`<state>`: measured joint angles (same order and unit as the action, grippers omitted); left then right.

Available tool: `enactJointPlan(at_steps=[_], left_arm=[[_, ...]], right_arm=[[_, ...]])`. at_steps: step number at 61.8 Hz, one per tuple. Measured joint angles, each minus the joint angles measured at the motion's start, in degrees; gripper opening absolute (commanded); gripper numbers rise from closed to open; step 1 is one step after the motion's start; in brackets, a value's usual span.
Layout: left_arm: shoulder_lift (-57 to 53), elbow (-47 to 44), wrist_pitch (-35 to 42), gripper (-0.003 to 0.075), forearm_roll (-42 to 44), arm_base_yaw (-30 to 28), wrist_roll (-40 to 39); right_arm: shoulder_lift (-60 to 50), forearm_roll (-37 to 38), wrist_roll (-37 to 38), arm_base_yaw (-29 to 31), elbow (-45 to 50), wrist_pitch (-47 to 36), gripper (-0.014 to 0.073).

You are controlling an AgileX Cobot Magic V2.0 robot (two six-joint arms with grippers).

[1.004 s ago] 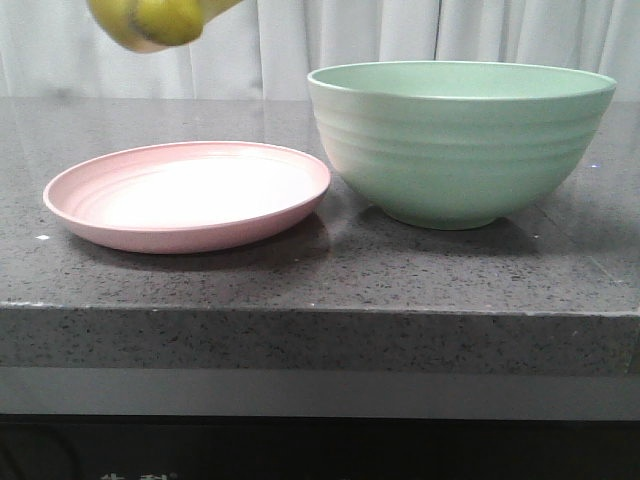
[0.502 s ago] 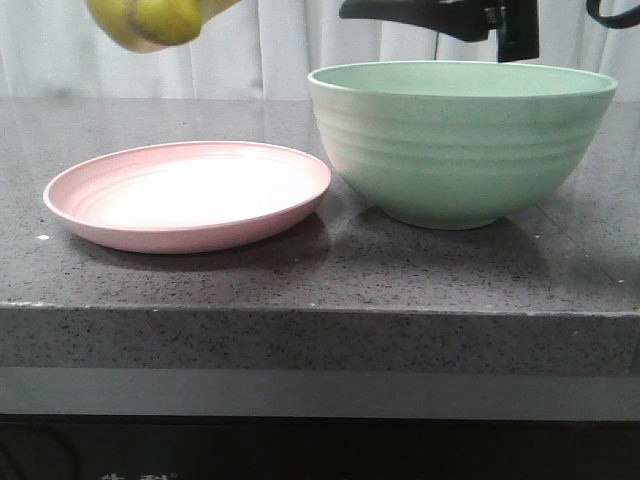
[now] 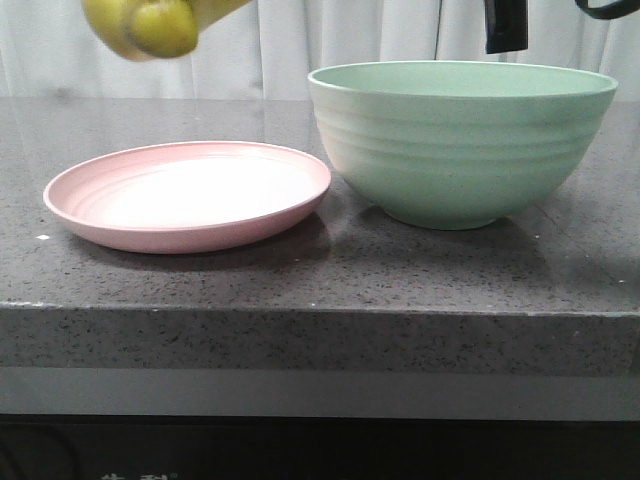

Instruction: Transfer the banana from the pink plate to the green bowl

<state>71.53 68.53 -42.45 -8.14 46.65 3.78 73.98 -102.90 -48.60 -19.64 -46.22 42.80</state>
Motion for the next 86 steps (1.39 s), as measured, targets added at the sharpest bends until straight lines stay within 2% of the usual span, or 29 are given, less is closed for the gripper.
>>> enactJointPlan(at_steps=[3, 7, 19, 28, 36, 45, 57, 72, 86], left_arm=[[-0.13, 0.00, 0.46, 0.0608, 0.57, 0.00, 0.00], [-0.23, 0.00, 1.01, 0.0648, 1.40, 0.00, 0.00], [-0.60, 0.00, 1.14, 0.0652, 2.99, 0.00, 0.00], [-2.18, 0.00, 1.14, 0.0652, 3.26, 0.00, 0.00], [-3.27, 0.00, 1.14, 0.0652, 3.64, -0.13, 0.00], [-3.40, 0.00, 0.38, 0.0652, 3.76, -2.46, -0.80], [-3.40, 0.00, 0.01, 0.0652, 3.90, -4.50, -1.17], [-3.40, 0.00, -0.01, 0.0652, 3.90, -4.52, -1.27], [-3.40, 0.00, -0.11, 0.0652, 3.90, -4.52, -1.40]], right_arm=[[0.15, 0.60, -0.22, 0.00, 0.00, -1.32, 0.0212], [0.18, 0.99, -0.37, 0.10, 0.00, -3.08, 0.0212], [0.18, 4.43, -0.40, 0.95, -1.56, -4.87, 0.0212], [0.18, 9.52, -0.40, 6.33, -7.32, -4.64, 0.0212], [0.47, 17.59, -0.50, 13.92, -14.87, -4.28, 0.0212], [2.99, 29.91, -0.62, 18.60, -23.77, -3.78, 0.0212], [10.45, 42.19, -0.83, 15.93, -30.45, -2.74, 0.0215], [17.90, 53.08, -0.83, 9.99, -30.81, -3.77, 0.0232], [18.73, 54.69, -0.83, 8.83, -30.81, -4.95, 0.0416]])
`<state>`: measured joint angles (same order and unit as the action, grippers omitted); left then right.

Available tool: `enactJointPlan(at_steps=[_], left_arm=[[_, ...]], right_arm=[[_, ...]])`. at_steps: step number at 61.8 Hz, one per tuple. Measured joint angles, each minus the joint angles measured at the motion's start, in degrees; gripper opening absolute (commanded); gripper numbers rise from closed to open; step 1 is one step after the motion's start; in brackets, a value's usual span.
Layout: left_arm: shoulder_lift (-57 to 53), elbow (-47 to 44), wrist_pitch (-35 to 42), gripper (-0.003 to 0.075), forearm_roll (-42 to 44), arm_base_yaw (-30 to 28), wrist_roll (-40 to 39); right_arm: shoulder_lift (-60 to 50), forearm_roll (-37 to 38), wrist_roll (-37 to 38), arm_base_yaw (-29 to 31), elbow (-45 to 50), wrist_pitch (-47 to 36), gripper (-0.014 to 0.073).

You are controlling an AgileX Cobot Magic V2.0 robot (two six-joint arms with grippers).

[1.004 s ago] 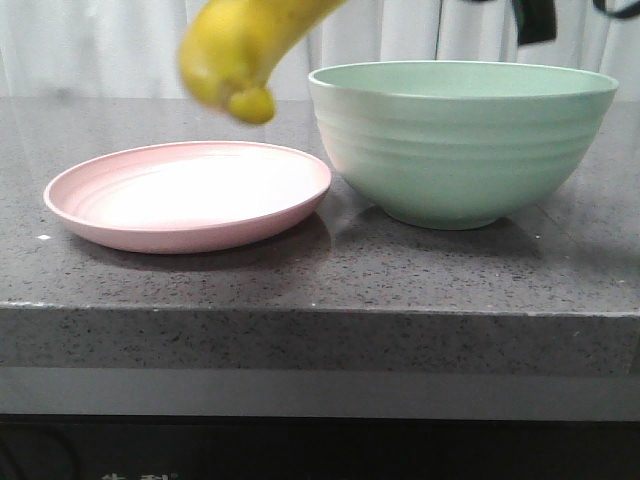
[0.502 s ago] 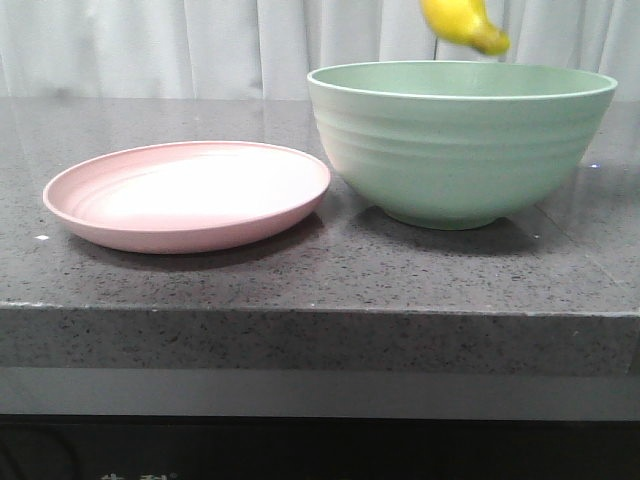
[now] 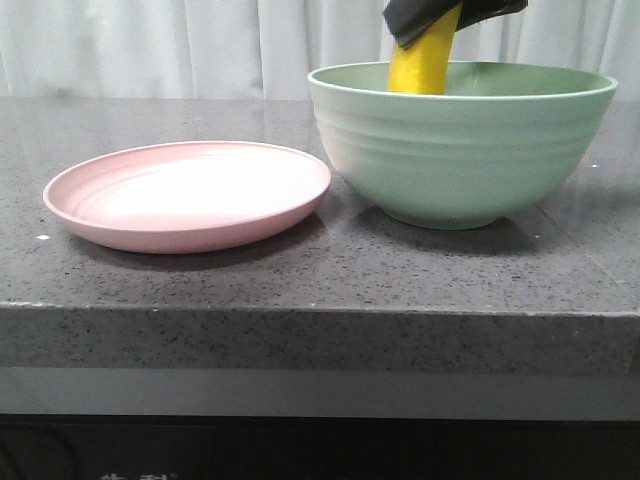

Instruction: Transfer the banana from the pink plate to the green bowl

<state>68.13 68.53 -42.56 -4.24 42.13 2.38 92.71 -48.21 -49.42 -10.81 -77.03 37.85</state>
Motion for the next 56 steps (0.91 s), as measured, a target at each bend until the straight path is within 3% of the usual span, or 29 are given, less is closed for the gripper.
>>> enactJointPlan(at_steps=[11, 22, 27, 33, 43, 52, 56], left_arm=[[0.00, 0.00, 0.00, 0.0652, 0.00, 0.00, 0.00], [0.00, 0.00, 0.00, 0.0652, 0.00, 0.00, 0.00], [0.00, 0.00, 0.00, 0.0646, 0.00, 0.00, 0.00], [0.00, 0.00, 0.11, 0.0606, 0.36, -0.53, -0.11], [0.00, 0.00, 1.30, 0.0420, 1.62, -5.97, -2.38], [0.00, 0.00, 2.00, 0.0199, 2.02, -13.66, -2.68], [0.00, 0.00, 2.14, 0.0094, 2.23, -17.37, -2.68]], right_arm=[[0.00, -0.01, 0.00, 0.00, -0.14, -0.46, 0.0500], [0.00, 0.51, 1.49, 0.00, -0.14, -0.46, 0.0500], [-0.54, 2.97, 6.16, 0.00, -0.43, 0.56, 0.0489], [-2.05, 7.96, 15.94, 0.67, -1.84, 4.40, 0.0410], [-5.06, 22.68, 38.20, 1.86, -6.71, 14.23, 0.0113], [-5.50, 31.28, 44.57, 2.07, -9.17, 20.55, -0.0060], [-5.50, 32.90, 45.24, 2.15, -9.28, 21.83, -0.0066]])
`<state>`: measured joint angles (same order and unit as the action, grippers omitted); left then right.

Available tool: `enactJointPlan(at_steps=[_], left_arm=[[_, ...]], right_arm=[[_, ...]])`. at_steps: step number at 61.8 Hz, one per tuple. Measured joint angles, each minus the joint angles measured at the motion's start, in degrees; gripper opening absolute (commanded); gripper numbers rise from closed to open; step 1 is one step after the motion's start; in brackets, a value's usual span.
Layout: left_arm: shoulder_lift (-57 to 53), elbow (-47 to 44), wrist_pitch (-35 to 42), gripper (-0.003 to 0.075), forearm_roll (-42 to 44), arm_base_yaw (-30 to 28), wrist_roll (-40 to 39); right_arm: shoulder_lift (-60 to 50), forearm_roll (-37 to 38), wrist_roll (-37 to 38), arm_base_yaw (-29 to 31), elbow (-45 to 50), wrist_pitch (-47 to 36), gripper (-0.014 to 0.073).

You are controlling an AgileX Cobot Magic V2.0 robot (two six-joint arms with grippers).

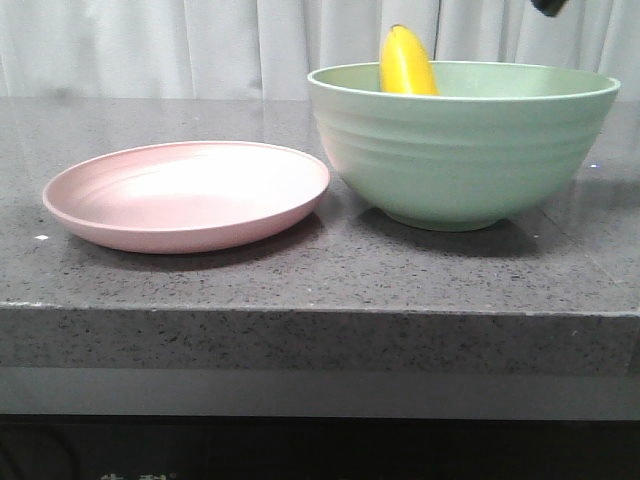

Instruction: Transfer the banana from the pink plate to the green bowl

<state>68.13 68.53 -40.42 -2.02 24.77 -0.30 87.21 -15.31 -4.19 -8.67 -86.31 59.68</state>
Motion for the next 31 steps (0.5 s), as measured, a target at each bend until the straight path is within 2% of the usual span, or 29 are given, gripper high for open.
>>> enactJointPlan(at_steps=[5, 20, 27, 31], left_arm=[[0.00, 0.00, 0.17, -0.0018, 0.00, -4.50, -0.08], [-0.52, -0.14, 0.30, -0.0018, 0.13, -17.27, -0.08], [-3.58, -3.07, 1.26, -0.0018, 0.22, -20.55, -0.12], [-6.76, -6.37, 3.19, -0.0018, -0.04, -20.81, -0.21]], right_arm=[[0.00, 1.18, 0.42, 0.00, 0.00, 1.12, -0.0065], [-2.30, 3.84, 0.68, 0.00, 0.73, 1.36, -0.0065], [-7.34, 4.13, 0.72, 0.00, 5.50, -3.33, -0.0065], [-11.79, 4.12, 0.72, -0.57, 11.27, -8.25, -0.0065]])
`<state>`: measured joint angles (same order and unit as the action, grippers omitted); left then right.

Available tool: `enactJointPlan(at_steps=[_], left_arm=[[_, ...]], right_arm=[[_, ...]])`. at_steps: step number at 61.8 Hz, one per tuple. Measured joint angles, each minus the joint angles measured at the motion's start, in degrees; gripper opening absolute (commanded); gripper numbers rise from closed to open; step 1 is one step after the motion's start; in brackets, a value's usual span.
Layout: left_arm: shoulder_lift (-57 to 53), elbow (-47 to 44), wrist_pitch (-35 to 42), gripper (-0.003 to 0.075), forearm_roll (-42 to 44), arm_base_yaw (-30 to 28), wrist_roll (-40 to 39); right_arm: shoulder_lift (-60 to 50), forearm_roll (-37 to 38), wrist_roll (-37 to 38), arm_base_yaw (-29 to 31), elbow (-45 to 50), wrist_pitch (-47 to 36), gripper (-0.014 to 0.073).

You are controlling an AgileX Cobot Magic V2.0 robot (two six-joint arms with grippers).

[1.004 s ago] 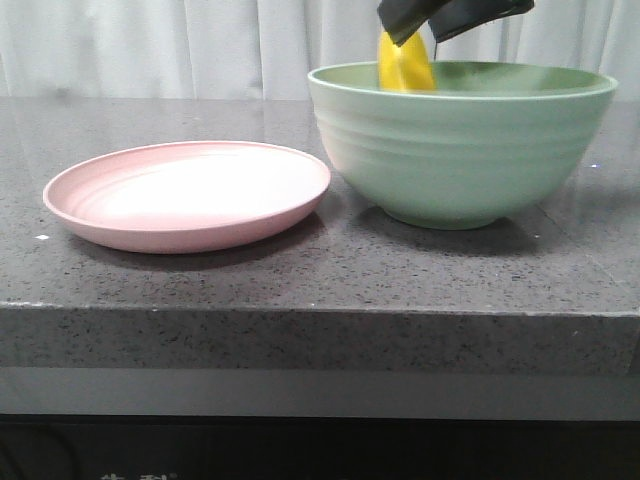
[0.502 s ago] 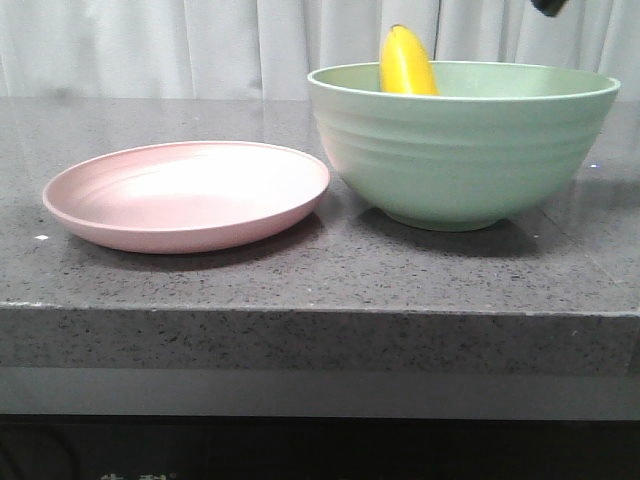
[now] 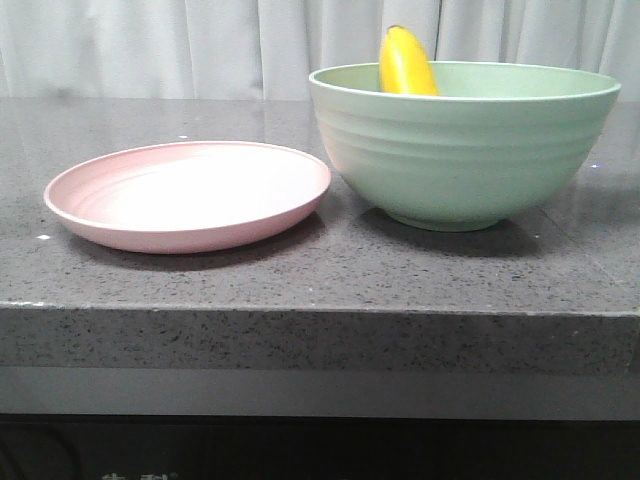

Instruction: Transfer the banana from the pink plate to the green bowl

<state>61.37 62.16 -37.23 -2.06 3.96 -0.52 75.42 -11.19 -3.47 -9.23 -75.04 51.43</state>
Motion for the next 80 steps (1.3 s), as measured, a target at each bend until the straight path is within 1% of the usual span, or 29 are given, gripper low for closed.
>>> enactJointPlan(at_steps=[7, 14, 18, 27, 36, 48, 80], left_arm=[[-7.89, -7.82, 5.04, -0.0018, -1.39, 0.00, 0.00], [-16.61, -17.05, 9.42, -0.0018, -1.79, 0.21, 0.00], [-21.82, -21.57, 10.56, -0.0018, -1.89, 0.21, 0.00], [-34.11, -30.26, 11.87, -0.0018, -1.89, 0.21, -0.13], [-43.12, -35.64, 12.93, -0.0018, -1.89, 0.21, -0.12], [-48.55, -38.00, 14.41, -0.0018, -1.93, 0.21, -0.12], [-48.61, -38.04, 14.41, -0.0018, -2.06, 0.21, -0.12]], right_arm=[[-10.10, 0.03, -0.25, -0.71, 11.59, -11.63, -0.0065], [-19.38, 0.03, -0.35, -1.05, 23.30, -20.81, -0.0066], [-25.33, 0.03, -0.38, -1.05, 29.45, -25.96, -0.0068], [-37.83, 0.66, -0.48, -1.05, 42.81, -35.47, -0.0068], [-48.74, 0.90, -0.48, -1.05, 52.65, -40.90, -0.0068], [-57.31, 0.88, -0.48, -1.05, 57.32, -41.82, -0.0068], [-57.90, 0.92, -0.48, -1.05, 57.45, -42.27, -0.0068]])
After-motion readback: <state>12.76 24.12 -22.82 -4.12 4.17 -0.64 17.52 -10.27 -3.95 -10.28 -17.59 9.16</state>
